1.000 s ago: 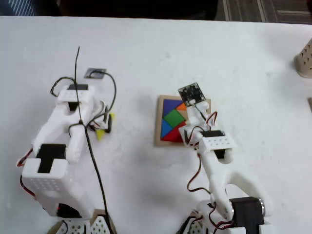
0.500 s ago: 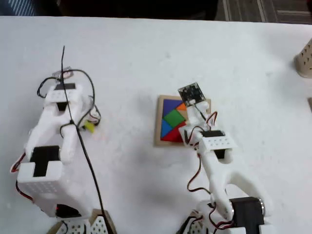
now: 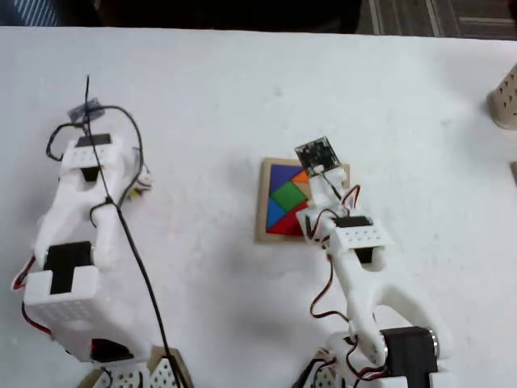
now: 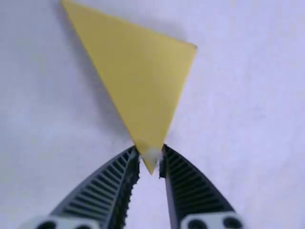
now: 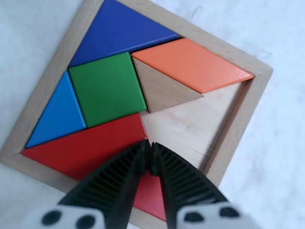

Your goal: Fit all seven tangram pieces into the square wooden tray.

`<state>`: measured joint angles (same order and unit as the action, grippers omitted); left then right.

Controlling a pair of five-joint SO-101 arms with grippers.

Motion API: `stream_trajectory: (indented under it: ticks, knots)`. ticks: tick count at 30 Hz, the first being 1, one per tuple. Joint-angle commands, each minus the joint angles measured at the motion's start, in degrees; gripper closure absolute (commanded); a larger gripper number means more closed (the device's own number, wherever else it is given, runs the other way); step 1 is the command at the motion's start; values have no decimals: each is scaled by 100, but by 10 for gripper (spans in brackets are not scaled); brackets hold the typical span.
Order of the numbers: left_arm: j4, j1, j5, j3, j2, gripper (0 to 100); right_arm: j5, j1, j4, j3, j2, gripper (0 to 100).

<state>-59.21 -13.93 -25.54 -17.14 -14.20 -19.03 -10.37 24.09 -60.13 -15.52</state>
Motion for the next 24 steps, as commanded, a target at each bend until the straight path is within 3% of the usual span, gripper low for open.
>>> stream_trajectory:
  ticks: [1, 7, 11, 24]
  knots:
    - [334, -163, -44, 352, 312, 930, -79, -136, 40, 70, 66, 981]
    - [589, -171, 18, 378, 347, 931, -79, -136, 40, 70, 66, 981]
    - [668, -180, 492, 571, 312, 932, -79, -136, 40, 70, 66, 981]
    - [695, -418, 527, 1424, 295, 930, -79, -136, 40, 70, 66, 981]
